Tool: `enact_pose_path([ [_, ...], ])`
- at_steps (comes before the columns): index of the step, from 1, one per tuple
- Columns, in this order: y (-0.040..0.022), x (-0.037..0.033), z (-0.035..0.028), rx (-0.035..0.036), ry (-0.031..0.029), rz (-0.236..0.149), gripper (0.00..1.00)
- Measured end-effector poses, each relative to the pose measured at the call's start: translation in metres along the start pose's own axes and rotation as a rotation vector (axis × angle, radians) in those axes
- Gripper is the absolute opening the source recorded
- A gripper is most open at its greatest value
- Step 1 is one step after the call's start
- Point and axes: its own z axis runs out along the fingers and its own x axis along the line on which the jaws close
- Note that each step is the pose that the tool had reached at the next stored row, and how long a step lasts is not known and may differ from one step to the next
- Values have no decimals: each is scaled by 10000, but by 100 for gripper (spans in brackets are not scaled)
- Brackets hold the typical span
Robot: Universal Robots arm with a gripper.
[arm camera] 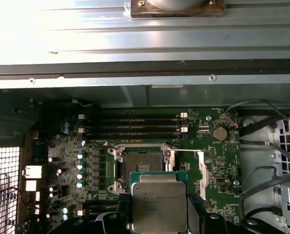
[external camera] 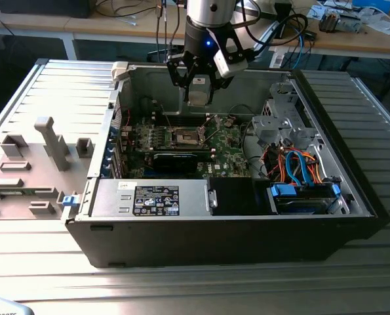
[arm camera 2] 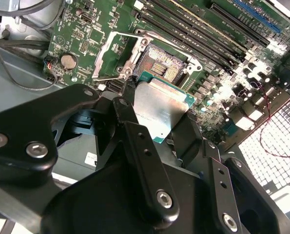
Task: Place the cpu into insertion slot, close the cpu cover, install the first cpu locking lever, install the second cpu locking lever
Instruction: 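Place the cpu into insertion slot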
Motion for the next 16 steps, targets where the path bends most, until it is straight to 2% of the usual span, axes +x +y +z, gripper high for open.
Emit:
enact_pose_path([
  [16,-3,-1,35,0,0,0,55],
])
